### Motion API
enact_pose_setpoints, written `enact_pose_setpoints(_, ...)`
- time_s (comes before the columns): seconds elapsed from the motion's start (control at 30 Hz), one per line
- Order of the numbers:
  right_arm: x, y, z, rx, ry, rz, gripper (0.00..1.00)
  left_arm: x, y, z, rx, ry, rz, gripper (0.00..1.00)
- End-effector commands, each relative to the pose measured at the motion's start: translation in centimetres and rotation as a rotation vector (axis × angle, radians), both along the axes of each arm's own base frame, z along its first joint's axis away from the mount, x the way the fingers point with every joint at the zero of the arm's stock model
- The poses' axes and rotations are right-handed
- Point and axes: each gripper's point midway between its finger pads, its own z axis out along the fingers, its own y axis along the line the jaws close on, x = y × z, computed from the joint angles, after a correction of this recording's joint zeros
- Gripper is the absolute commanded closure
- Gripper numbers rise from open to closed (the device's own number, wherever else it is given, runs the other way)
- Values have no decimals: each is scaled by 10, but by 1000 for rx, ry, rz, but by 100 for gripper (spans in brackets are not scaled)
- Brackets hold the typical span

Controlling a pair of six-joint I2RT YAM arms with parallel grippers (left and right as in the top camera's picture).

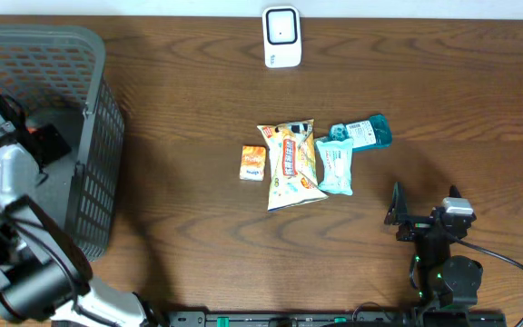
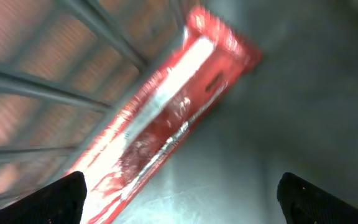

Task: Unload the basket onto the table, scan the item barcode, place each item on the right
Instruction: 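Move the left gripper back into the basket toward the red candy bar, then grasp the red candy bar with the left gripper and lift it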

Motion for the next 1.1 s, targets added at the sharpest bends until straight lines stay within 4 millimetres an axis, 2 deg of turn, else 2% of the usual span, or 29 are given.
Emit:
enact_pose_setpoints(0.0,0,-1,-2,-13,6,-2,1,-3,1,-19,5,54,-35,2)
enact_pose_setpoints(0.1,0,-1,-2,-13,6,-2,1,0,3,-23,8,49,-35,2)
enact_pose_setpoints(0.6,0,-1,-2,-13,6,-2,1,10,14,-16,61,-3,-32,2)
enact_pose_setpoints(0.8,0,-1,-2,-13,6,-2,1,5,17,-33,38,29,-20,1)
enact_pose_setpoints(0.83,0,-1,-2,-13,6,-3,1,2,17,-41,26,45,-17,4)
enact_pose_setpoints(0.93,0,-1,-2,-13,6,-2,1,-3,14,-59,-4,80,-10,24)
enact_pose_setpoints(1.07,0,-1,-2,-13,6,-2,1,-7,-4,-75,-108,92,-13,57)
